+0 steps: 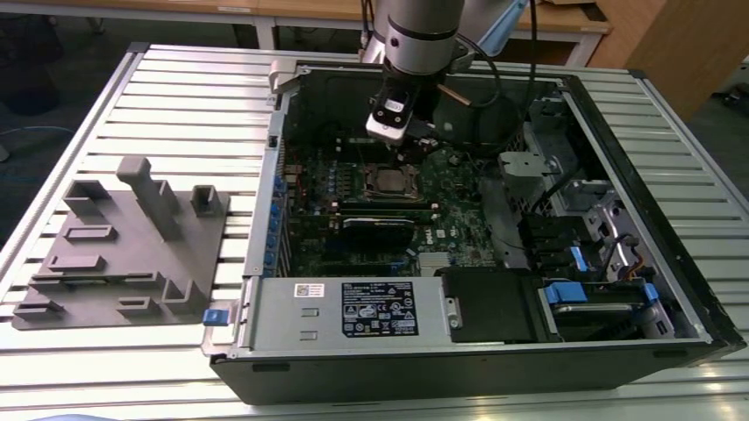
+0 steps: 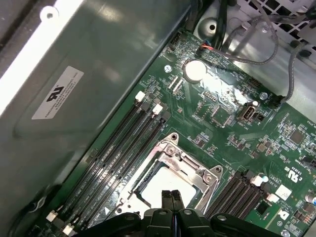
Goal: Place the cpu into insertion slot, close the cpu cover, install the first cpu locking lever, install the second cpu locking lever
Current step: 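Close the cpu cover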
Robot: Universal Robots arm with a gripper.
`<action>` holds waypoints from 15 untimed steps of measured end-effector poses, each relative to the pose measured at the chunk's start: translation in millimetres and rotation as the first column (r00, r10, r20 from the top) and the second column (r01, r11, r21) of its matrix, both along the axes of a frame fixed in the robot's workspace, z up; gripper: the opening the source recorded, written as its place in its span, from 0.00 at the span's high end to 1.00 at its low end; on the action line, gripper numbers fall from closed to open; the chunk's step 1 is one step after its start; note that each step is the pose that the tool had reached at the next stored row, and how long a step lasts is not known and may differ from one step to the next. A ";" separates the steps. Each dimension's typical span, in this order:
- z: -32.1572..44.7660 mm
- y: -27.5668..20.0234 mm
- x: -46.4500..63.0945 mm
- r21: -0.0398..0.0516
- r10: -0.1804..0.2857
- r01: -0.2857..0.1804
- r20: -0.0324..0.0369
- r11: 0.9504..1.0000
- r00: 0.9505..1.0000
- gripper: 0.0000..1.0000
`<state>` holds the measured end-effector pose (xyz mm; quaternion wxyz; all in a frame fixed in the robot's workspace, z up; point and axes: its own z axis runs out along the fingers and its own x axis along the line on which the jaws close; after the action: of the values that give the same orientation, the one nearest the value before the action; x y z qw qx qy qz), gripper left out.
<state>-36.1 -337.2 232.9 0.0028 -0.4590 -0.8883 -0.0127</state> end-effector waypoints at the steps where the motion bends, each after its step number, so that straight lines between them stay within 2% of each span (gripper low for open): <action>1: 0.0 0.0 0.0 0.000 0.000 0.000 0.000 1.000 1.000 0.89; 5: 0.0 0.0 0.0 0.000 0.006 -0.006 0.000 1.000 1.000 0.89; 9: -0.1 0.0 0.0 0.000 0.056 -0.056 0.000 0.998 0.998 0.89; 12: -0.2 0.0 0.0 0.000 0.105 -0.105 0.000 0.994 0.994 0.89; 15: -0.3 0.0 0.0 0.000 0.153 -0.153 0.000 0.988 0.988 0.89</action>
<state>-36.0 -337.2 232.6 0.0038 -0.3895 -0.9209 -0.0125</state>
